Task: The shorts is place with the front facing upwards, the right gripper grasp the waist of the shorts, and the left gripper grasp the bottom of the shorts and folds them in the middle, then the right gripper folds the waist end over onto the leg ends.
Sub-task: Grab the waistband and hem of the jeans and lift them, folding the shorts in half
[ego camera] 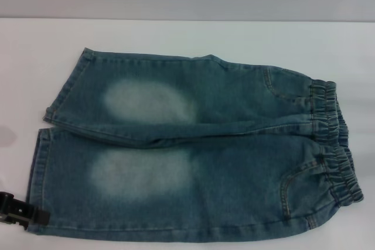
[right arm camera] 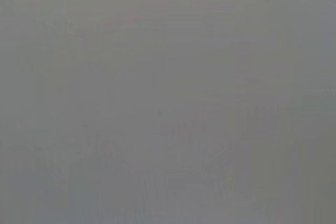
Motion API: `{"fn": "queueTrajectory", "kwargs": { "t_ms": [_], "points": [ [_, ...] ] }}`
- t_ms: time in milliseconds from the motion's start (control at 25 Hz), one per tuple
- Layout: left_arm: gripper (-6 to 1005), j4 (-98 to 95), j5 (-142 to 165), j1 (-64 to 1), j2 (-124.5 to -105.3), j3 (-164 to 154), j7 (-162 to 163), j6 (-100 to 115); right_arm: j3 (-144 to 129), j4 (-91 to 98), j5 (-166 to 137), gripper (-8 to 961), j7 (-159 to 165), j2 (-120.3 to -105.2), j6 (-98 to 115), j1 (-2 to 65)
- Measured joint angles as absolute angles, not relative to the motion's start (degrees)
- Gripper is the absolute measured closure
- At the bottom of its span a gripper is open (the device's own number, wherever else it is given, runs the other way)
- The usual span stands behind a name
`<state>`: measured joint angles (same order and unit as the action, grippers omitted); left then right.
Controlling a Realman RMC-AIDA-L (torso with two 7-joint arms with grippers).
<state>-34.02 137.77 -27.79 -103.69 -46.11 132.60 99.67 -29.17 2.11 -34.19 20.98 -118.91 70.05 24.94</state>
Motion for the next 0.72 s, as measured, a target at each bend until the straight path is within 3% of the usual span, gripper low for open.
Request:
{"fn": "queueTrajectory", "kwargs": {
  "t_ms": [520,720],
  "points": [
    [895,-37.09,138.08,-27.07,-103.82,-45.34,132.99,98.83,-29.0,2.11,-33.98,389,22.14,-119.0,70.22,24.68],
    [935,-37.03,138.59,-27.26,-103.97,-45.43,133.0,99.02,-28.85,2.11,-33.9,389,22.15,-119.0,70.19,24.69]
  ]
}}
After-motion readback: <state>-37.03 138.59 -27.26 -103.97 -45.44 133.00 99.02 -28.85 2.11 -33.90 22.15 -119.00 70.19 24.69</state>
